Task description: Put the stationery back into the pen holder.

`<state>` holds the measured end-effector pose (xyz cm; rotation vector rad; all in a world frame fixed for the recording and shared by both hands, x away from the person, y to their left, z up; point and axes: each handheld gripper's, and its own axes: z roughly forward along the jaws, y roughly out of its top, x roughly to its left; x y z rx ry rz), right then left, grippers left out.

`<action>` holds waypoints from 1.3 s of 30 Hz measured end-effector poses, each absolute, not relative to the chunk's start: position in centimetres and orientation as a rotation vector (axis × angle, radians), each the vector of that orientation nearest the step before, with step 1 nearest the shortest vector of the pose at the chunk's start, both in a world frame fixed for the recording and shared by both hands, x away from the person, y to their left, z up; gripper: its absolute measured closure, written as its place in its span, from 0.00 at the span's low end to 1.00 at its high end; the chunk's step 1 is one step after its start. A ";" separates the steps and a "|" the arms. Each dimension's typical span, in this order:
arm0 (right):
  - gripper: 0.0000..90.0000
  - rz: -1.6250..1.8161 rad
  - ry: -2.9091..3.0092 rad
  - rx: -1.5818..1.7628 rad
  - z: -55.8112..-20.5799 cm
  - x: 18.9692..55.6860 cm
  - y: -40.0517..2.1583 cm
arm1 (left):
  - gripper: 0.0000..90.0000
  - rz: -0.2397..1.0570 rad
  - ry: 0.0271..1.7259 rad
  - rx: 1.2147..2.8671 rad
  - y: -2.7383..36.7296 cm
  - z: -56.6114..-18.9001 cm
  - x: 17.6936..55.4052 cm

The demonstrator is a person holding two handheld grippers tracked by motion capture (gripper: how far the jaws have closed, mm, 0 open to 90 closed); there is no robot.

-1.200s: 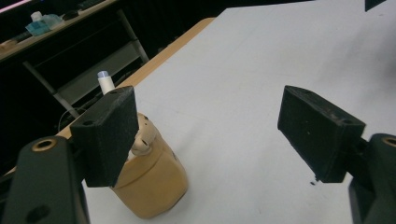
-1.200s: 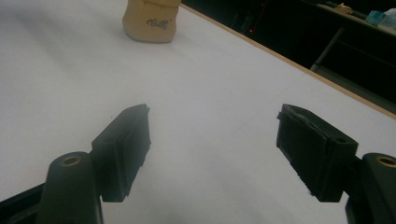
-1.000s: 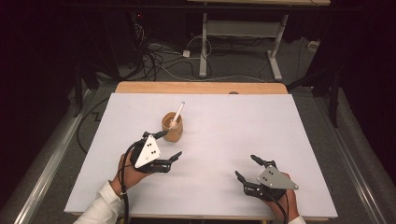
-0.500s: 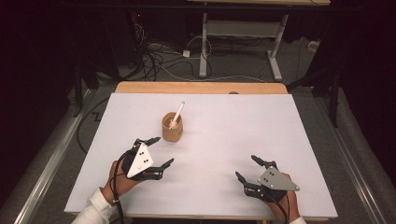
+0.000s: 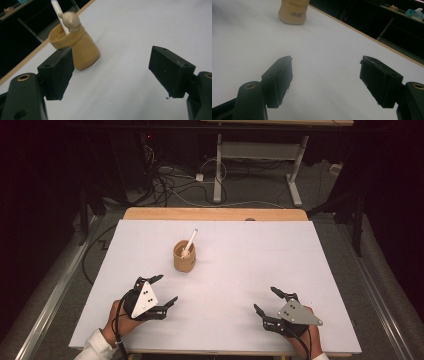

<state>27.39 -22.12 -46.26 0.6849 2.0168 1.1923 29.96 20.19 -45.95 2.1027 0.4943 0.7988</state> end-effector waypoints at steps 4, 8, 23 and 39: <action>0.29 1.192 2.015 0.693 -46.3 27.4 -22.4 | 0.22 0.798 0.517 2.109 20.8 -46.6 29.8; 0.29 1.197 2.015 0.694 -46.3 27.3 -22.5 | 0.22 0.777 0.553 2.113 21.6 -47.3 29.7; 0.29 1.206 2.020 0.692 -46.4 27.2 -22.7 | 0.22 0.731 0.615 2.159 23.6 -48.7 28.4; 0.29 1.197 2.016 0.696 -46.3 27.1 -22.7 | 0.22 0.733 0.582 2.144 23.4 -48.3 28.2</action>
